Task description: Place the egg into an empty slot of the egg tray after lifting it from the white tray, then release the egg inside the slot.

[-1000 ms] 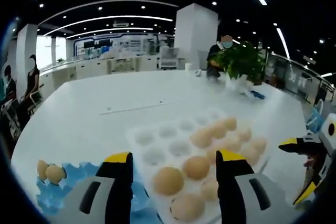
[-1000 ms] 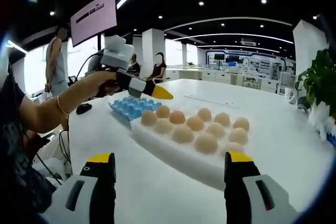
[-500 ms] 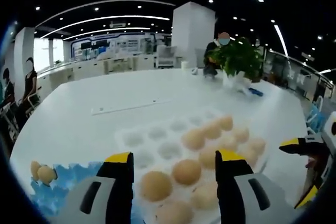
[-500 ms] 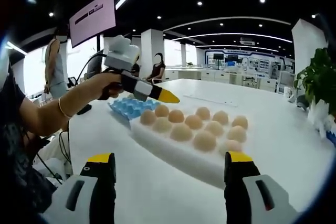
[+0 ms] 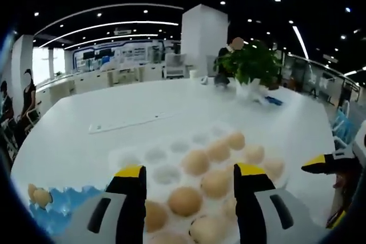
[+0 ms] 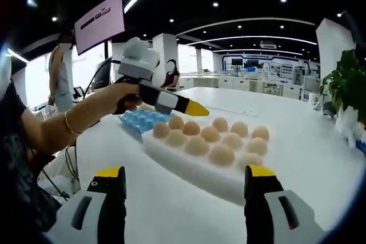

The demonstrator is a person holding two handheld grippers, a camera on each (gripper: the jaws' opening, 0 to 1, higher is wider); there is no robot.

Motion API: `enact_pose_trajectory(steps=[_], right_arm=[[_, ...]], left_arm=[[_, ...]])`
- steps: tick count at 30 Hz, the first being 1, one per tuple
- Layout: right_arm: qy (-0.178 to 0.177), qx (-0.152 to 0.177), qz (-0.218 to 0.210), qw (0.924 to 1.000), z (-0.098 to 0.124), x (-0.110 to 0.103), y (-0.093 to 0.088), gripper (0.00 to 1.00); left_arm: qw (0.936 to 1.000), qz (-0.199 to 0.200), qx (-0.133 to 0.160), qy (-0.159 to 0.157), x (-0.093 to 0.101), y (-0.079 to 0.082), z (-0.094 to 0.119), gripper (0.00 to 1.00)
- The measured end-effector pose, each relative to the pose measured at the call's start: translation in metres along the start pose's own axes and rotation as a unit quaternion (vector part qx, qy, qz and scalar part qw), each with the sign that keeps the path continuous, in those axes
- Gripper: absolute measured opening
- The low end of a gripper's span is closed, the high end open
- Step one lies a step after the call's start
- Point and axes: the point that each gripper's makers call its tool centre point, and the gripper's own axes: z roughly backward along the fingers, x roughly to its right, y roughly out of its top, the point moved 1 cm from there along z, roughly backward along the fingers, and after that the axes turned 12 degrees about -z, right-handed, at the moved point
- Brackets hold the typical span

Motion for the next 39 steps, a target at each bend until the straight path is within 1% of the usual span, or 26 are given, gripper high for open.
enact_pose_trajectory(steps=[3,7,11,14,20,25,28,31,33,36,39], right_arm=[[0.000,0.003,0.000,1.0000,0.000,0.000,0.003,0.89],[0.004,0.004,-0.004,1.0000,-0.002,-0.002,0.005,0.89],[0.004,-0.005,0.000,1.0000,-0.004,-0.001,0.003,0.89],[0.001,-0.006,-0.004,1.0000,-0.005,0.001,0.002,0.89],[0.000,-0.008,-0.008,0.9999,-0.009,0.003,0.003,0.89],[0.002,-0.008,-0.010,0.9999,-0.013,0.002,0.004,0.89],[0.003,-0.008,-0.014,0.9999,-0.013,0.002,0.003,0.89],[0.000,-0.009,-0.014,0.9999,-0.012,0.004,0.002,0.89],[-0.004,-0.008,-0.015,0.9998,-0.011,0.005,0.002,0.89],[-0.006,-0.003,-0.021,0.9997,-0.008,0.006,0.002,0.89],[-0.011,-0.007,-0.022,0.9997,-0.006,0.008,-0.003,0.89]], left_arm=[[1.0000,-0.005,0.006,-0.001,0.005,0.005,-0.001,0.62],[0.9999,-0.002,0.009,-0.009,0.009,0.008,-0.006,0.62],[0.9999,-0.008,0.000,-0.006,0.008,0.004,-0.008,0.62],[1.0000,0.002,0.000,-0.005,0.007,0.001,-0.008,0.61],[0.9998,0.004,-0.017,-0.002,0.003,-0.004,-0.019,0.58],[0.9998,0.004,-0.021,-0.004,0.005,-0.006,-0.025,0.57],[0.9999,0.006,-0.012,-0.008,0.009,-0.005,-0.029,0.55],[0.9996,0.002,-0.026,-0.009,0.012,-0.008,-0.035,0.55],[0.9996,0.003,-0.027,-0.009,0.013,-0.008,-0.039,0.55],[0.9993,-0.001,-0.035,-0.008,0.014,-0.011,-0.043,0.55],[0.9991,0.000,-0.043,-0.004,0.013,-0.013,-0.049,0.53]])
